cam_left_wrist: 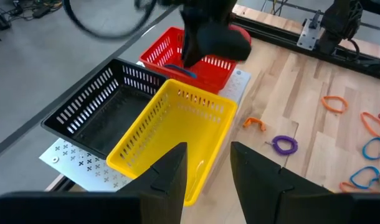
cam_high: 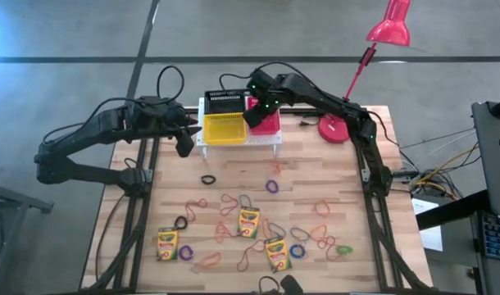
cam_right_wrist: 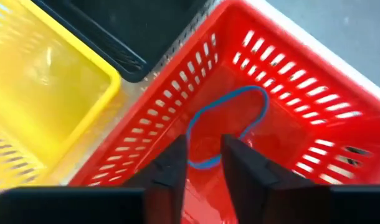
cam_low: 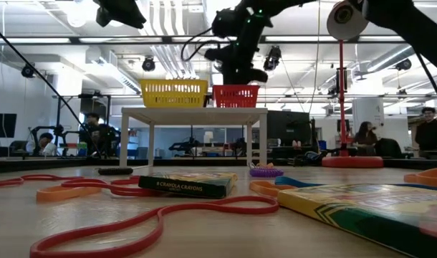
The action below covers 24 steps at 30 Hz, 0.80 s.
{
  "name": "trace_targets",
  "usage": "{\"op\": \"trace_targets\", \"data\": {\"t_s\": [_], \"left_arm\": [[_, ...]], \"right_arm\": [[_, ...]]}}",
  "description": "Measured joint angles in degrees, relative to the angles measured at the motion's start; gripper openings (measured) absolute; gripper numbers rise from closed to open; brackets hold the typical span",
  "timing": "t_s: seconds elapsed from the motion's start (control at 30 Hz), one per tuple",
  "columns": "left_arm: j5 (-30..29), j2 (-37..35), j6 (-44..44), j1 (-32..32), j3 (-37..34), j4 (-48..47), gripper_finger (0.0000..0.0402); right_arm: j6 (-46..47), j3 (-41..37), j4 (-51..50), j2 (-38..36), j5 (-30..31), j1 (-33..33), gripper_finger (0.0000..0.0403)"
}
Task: Pick & Place Office Desk Supplies
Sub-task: Put the yellow crayon box into the yellow basket on the shelf
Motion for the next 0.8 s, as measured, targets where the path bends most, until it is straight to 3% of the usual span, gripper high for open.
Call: {"op": "trace_targets", "data": {"t_s": [0.23,0.37,0.5,0.67,0.8], "left_arm": [[0.02,0.00,2.63,0.00,-0.02,-2.81,0.0124],[0.00,0.00,2.80,0.00,-0.04,-3.63,0.0124],[0.01,0.00,2.82,0.00,-0.04,-3.78,0.0124],[0.00,0.00,3.48,0.00,-0.04,-3.78,0.0124],[0.02,0.02,4.78,0.00,-0.04,-3.78,0.0124]], "right_arm": [[0.39,0.34,-0.19,-6.31,-0.24,2.23,0.0174],[0.15,-0.37,-0.58,-12.60,0.14,6.52,0.0179],[1.65,-2.34,-3.81,-17.87,5.06,13.72,0.0173],[12.89,-10.99,-6.51,-24.64,13.39,25.49,0.0165],[29.24,-22.69,-6.29,-29.17,14.15,33.41,0.0162]]}}
